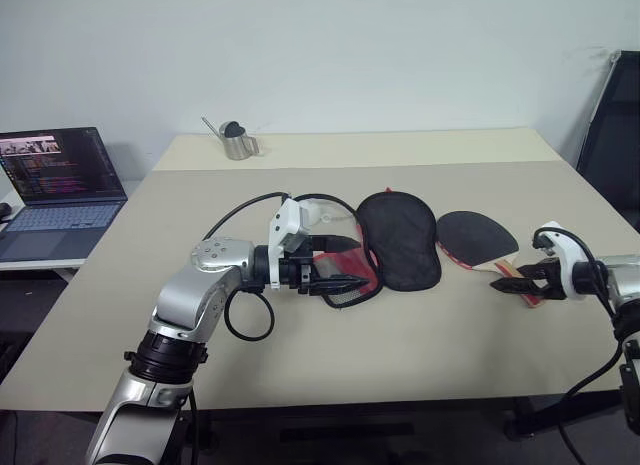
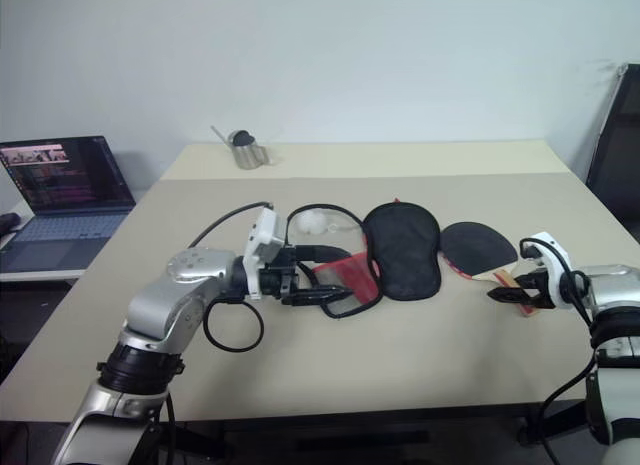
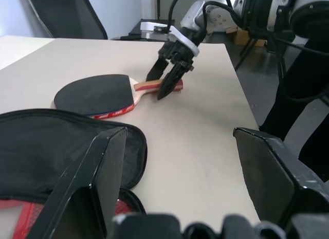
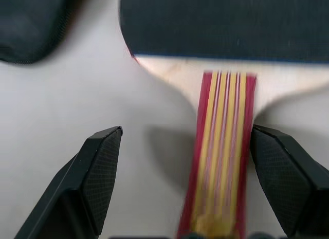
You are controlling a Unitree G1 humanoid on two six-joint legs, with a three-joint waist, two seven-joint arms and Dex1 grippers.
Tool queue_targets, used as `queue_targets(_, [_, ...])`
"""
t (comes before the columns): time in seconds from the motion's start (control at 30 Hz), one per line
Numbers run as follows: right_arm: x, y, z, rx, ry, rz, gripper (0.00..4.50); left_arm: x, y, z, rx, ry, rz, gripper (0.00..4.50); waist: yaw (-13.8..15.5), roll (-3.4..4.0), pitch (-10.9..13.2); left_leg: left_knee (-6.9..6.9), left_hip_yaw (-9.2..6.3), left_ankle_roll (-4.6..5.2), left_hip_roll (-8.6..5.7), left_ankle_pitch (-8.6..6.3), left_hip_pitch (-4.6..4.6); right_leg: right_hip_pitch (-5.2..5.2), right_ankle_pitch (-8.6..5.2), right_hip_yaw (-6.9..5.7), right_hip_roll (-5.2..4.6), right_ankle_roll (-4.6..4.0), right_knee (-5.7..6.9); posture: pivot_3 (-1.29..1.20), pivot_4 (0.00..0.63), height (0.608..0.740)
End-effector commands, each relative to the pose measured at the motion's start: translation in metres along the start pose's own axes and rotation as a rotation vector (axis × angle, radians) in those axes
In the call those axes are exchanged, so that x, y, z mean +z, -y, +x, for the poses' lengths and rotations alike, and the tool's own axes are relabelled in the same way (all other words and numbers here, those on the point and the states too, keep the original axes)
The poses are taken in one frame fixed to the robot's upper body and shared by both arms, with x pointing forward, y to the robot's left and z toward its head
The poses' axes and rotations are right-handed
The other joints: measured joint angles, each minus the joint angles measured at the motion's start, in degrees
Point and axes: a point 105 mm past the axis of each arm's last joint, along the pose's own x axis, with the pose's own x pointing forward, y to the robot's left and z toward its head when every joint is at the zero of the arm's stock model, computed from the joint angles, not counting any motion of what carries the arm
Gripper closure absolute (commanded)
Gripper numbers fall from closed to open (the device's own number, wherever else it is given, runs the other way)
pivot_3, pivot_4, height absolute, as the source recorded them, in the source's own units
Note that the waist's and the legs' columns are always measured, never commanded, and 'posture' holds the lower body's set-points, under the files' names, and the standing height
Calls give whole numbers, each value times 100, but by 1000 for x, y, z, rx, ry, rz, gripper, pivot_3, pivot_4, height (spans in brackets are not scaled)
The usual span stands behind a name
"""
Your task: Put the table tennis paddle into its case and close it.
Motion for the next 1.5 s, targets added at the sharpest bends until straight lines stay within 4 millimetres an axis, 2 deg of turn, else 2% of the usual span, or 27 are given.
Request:
queue_targets(0.03, [14,-11,8,9,86,29,393,13,-2,-4,9,30,38,884,0,0,0,0,0,0,0,0,0,0,0,0,0,0,0,0,150,740])
queue_targets(0.33, [9,-6,31,-273,105,62,393,12,-4,-6,21,23,37,884,-29,-9,-7,12,6,10,6,10,13,9,44,15,12,1,-4,0,150,740])
queue_targets(0.53, [4,-4,31,-352,83,57,393,11,-4,-6,21,21,38,884,29,-9,-7,11,5,34,-2,29,14,11,75,26,14,8,-3,0,150,740])
queue_targets(0.63, [-2,3,28,-394,60,74,983,11,-4,-6,21,22,37,884,46,-9,-7,11,5,38,-4,32,14,11,80,27,14,10,-4,0,150,740])
queue_targets(0.87, [1,12,22,-459,87,116,3289,9,-6,-14,47,8,32,884,60,-9,-7,6,6,24,-3,41,11,10,80,27,14,10,-11,0,150,740])
queue_targets(0.97, [4,14,20,-479,108,118,3396,8,-9,-21,75,-3,33,884,65,-9,-7,7,6,24,-4,41,11,10,80,27,13,10,-12,0,150,740])
queue_targets(1.13, [19,17,12,-517,186,146,3396,10,-13,-35,131,-9,30,884,89,-7,-5,5,4,30,-4,38,9,7,80,26,13,10,-11,0,150,740])
queue_targets(1.27, [50,12,1,-520,284,120,3396,8,-15,-50,188,-24,20,884,94,2,0,-1,5,24,-4,41,2,-2,80,27,13,9,-14,0,150,740])
queue_targets(1.37, [72,-4,0,-485,333,92,3396,8,-14,-55,207,-18,8,884,83,21,12,-5,14,23,-3,41,-3,-12,79,36,13,9,-16,0,150,740])
queue_targets(1.5, [98,-37,7,-407,389,55,3396,5,-9,-60,221,-22,-3,884,47,22,13,-10,24,23,1,41,-8,-22,78,45,14,9,-21,0,150,740])
